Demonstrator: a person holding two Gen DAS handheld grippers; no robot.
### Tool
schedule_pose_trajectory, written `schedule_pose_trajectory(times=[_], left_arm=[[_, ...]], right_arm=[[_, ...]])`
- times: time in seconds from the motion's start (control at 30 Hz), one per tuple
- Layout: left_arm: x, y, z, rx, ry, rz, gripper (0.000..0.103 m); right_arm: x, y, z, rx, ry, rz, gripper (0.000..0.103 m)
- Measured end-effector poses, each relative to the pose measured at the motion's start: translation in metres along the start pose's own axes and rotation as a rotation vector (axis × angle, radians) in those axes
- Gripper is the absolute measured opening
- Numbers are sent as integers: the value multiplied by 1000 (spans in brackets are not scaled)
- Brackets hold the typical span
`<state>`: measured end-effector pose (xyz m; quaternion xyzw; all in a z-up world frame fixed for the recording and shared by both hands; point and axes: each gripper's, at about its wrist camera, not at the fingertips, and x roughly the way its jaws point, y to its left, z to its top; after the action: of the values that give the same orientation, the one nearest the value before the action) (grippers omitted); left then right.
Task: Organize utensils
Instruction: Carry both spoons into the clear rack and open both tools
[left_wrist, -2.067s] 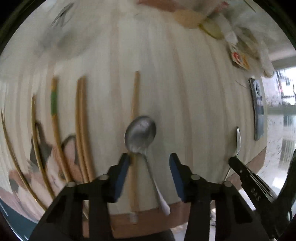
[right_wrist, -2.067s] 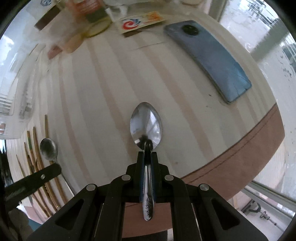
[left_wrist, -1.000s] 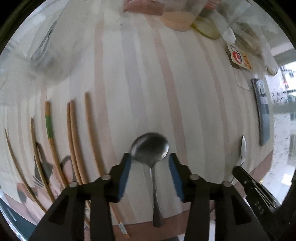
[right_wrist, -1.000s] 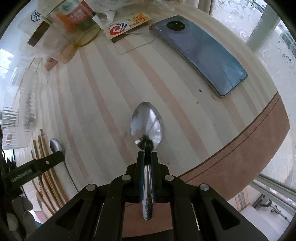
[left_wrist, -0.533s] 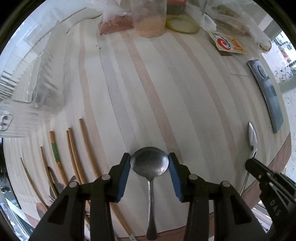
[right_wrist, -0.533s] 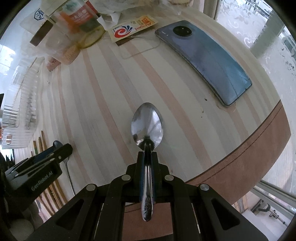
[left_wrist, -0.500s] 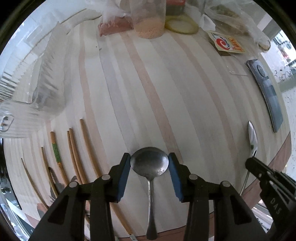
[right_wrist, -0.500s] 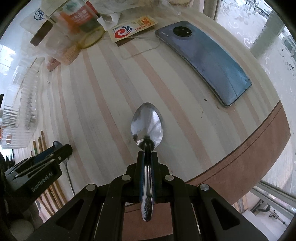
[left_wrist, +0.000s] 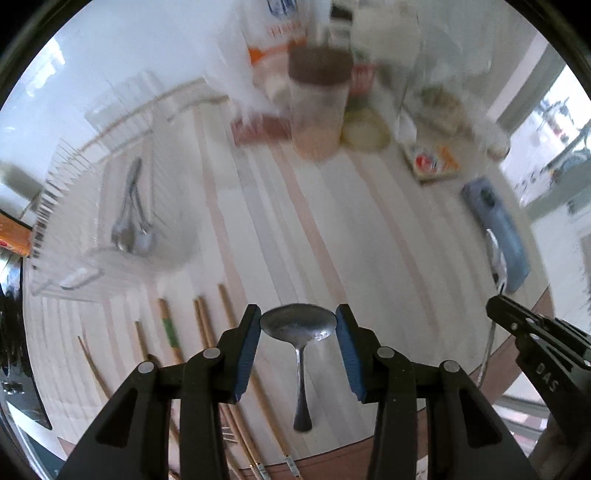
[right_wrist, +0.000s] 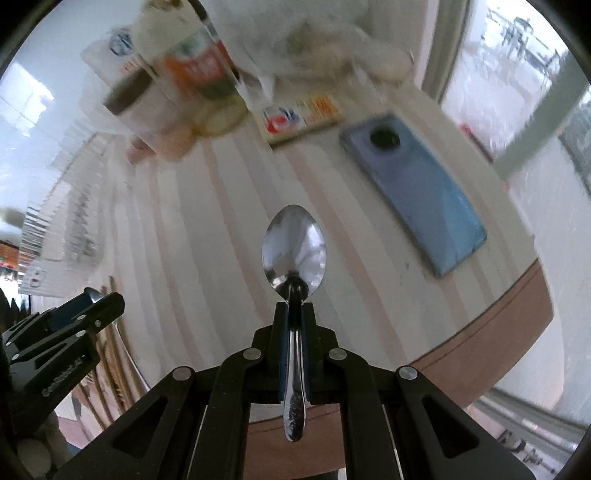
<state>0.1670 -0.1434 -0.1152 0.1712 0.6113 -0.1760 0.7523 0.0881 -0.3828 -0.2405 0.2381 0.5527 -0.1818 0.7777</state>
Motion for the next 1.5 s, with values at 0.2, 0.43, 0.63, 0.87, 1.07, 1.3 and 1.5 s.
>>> schedule_pose_trajectory(times=[0.2, 0.43, 0.63, 0.87, 1.07, 1.3, 1.5], left_arm=[[-53, 32, 16, -41, -151, -36, 38], [-112, 59, 58, -82, -316, -57, 38], [-147, 117, 80, -176, -386, -11, 38], [-136, 188, 91, -282, -366, 66, 38], [-106, 234, 90, -358, -306, 104, 38], [-66, 261, 86, -427, -211, 68, 38], [-37, 275, 88, -475, -129, -1, 39]], right_arm=[[-40, 25, 25, -50, -91, 20, 7], [-92, 75, 68, -127, -206, 87, 6], [-122, 140, 111, -191, -264, 206, 6], [-99, 230, 147, -236, -209, 336, 6], [-52, 290, 155, -252, -119, 353, 6], [-17, 324, 149, -268, -44, 337, 6], [2, 337, 149, -294, 1, 313, 7]])
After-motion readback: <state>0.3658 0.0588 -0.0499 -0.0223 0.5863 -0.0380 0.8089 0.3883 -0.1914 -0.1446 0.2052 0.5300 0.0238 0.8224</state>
